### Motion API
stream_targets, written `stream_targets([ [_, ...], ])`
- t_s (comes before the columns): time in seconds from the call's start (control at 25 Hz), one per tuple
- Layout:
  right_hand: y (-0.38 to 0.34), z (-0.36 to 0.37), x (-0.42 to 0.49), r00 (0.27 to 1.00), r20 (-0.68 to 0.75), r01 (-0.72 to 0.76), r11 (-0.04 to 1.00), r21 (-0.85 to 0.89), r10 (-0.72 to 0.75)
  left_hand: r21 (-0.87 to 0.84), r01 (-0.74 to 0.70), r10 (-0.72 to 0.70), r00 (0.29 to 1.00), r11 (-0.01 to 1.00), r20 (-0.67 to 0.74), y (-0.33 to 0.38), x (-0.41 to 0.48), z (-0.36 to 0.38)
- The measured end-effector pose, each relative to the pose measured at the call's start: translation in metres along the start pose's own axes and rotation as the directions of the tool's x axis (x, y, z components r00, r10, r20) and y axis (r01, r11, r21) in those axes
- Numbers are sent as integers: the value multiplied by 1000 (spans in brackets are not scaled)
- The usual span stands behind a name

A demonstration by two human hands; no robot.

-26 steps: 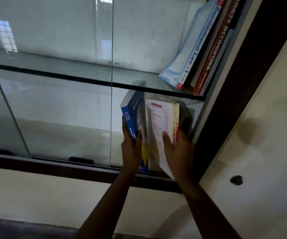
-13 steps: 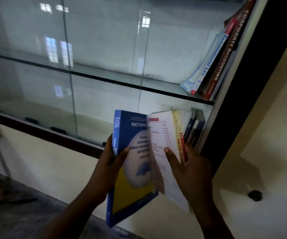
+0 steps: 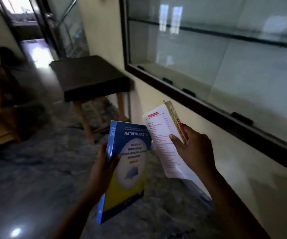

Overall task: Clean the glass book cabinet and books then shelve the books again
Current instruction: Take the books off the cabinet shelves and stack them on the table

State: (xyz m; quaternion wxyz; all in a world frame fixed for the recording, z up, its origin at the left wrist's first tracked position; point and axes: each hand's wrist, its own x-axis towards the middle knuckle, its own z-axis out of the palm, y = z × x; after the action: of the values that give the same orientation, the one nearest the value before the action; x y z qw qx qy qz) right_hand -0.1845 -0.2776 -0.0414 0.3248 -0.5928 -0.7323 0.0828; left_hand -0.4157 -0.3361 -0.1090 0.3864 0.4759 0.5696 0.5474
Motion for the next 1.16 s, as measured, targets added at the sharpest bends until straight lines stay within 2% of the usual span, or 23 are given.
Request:
stream_targets([
  [0.2, -78, 109, 27, 972, 219, 59, 991, 119, -85, -138, 168, -201, 937, 976, -286, -26, -13, -120],
  [0.36, -123, 185, 71, 929, 319, 129, 973, 190, -186, -247, 251, -342, 814, 936, -469, -48, 24, -191],
  [0.48, -151, 242, 124, 884, 415, 144, 969, 201, -217, -329, 275, -416, 745, 904, -521, -62, 82, -239],
  [0.68, -189, 313, 250, 862, 444, 166, 965, 205, -243, -431, 293, -488, 740, 854, -464, -63, 207, -288],
  [0.84, -202, 357, 351, 889, 398, 201, 974, 105, -227, -430, 290, -459, 808, 855, -368, -62, 340, -320],
  [0.96, -198, 380, 414, 926, 350, 159, 987, -14, -144, -363, 346, -449, 857, 865, -254, -71, 448, -333],
  [1.08, -197, 407, 479, 967, 254, 24, 996, -91, 0, -285, 390, -428, 900, 876, -84, -87, 575, -344],
  [1.16, -203, 425, 516, 974, 201, -75, 986, -149, 104, -254, 439, -443, 895, 862, 45, -95, 662, -350],
])
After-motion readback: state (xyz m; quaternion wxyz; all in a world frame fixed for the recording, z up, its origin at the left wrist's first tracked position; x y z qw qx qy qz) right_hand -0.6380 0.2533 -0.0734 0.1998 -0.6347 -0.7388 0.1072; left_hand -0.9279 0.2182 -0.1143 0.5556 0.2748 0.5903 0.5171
